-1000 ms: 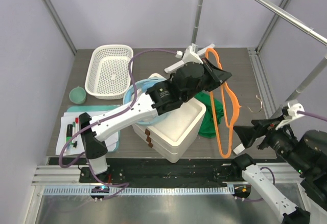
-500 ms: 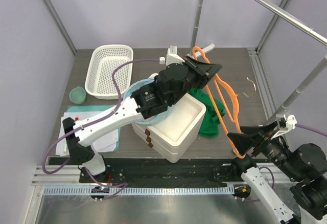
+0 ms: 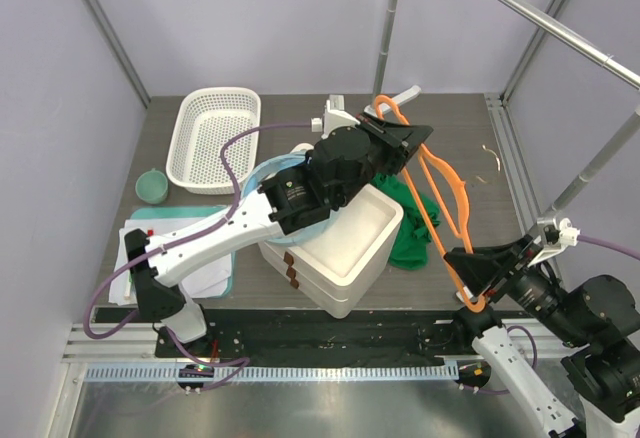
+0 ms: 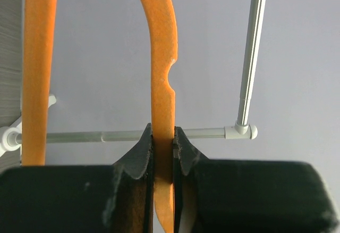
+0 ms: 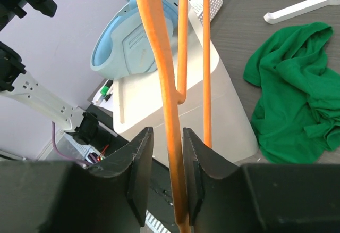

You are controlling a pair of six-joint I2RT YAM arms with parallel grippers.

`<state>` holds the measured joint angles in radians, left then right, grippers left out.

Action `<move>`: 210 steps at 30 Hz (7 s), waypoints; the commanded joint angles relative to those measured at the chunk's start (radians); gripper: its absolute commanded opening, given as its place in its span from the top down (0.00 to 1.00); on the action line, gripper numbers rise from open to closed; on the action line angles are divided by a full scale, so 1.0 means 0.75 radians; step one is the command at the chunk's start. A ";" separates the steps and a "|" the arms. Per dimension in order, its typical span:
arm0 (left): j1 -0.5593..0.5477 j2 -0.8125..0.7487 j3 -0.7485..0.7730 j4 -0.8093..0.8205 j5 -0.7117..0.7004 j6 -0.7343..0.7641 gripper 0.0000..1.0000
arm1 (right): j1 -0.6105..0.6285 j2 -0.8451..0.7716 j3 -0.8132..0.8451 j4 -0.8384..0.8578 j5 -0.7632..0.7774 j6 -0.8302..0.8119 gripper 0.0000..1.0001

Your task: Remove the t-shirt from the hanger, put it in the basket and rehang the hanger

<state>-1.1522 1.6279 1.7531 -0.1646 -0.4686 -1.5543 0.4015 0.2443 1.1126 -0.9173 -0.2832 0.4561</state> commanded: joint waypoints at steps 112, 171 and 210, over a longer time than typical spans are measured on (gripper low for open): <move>-0.010 -1.040 -0.589 -0.359 0.111 1.001 0.17 | -0.002 0.627 -0.239 0.206 0.860 0.073 0.03; -0.010 -1.103 -0.466 -0.500 0.165 1.046 0.13 | 0.068 1.102 -0.676 0.925 0.969 0.173 0.91; -0.010 -0.076 0.272 -0.347 0.698 2.058 0.00 | 0.068 0.814 0.713 0.127 0.233 0.202 0.99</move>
<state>-1.1561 1.5478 1.9381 -0.4667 -0.0399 -0.1402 0.4515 0.8589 1.5738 -0.8352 0.0166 0.5922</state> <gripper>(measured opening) 0.996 0.149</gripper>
